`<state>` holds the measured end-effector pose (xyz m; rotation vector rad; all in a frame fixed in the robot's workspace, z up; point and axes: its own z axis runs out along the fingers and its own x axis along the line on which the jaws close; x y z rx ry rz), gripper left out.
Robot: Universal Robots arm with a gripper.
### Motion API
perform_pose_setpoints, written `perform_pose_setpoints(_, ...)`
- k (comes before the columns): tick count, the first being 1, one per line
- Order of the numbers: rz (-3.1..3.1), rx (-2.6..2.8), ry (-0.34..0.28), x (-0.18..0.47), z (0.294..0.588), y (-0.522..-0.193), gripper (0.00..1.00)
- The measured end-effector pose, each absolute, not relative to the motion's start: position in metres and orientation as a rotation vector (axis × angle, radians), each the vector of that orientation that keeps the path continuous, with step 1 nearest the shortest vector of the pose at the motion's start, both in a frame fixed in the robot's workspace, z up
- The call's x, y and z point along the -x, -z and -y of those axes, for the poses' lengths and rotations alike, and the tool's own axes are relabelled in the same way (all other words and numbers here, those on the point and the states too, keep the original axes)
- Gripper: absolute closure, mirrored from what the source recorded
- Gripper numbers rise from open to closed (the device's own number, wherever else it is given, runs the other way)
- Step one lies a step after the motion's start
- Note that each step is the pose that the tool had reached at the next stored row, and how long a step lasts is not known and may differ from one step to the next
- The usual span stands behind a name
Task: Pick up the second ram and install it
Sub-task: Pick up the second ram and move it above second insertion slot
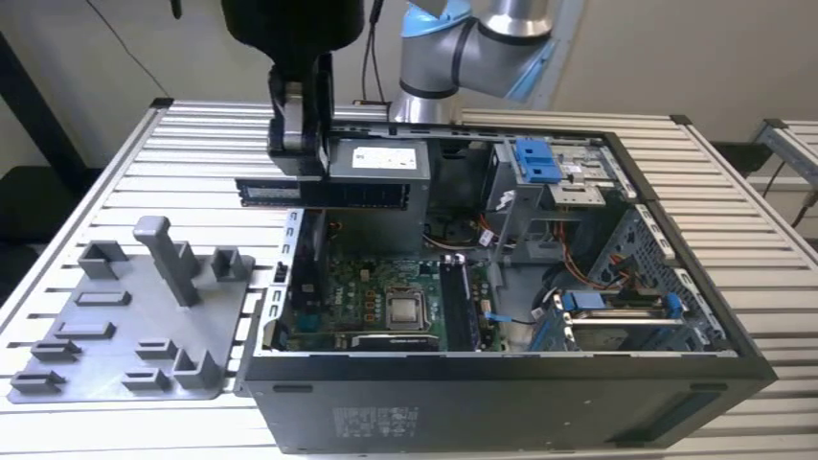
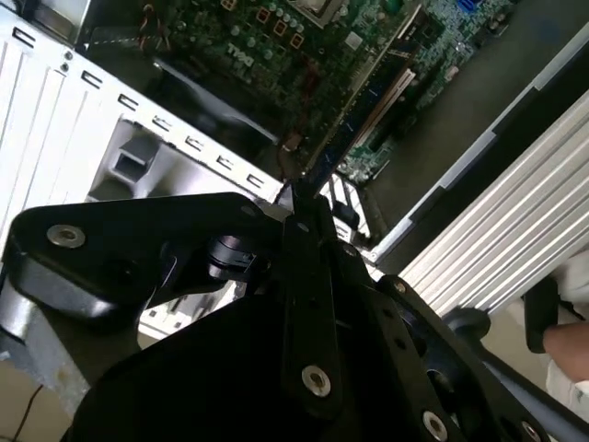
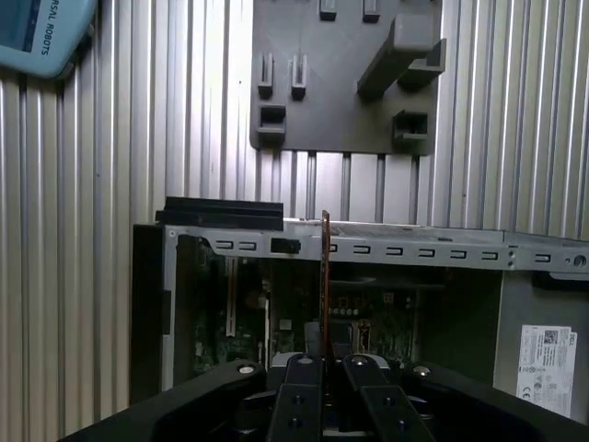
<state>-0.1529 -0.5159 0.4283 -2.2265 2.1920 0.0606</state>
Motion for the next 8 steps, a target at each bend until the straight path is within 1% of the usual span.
perform_pose_setpoints(8,-2.192,2.227,-0.061,0.134,0.516,-0.428,0.86)
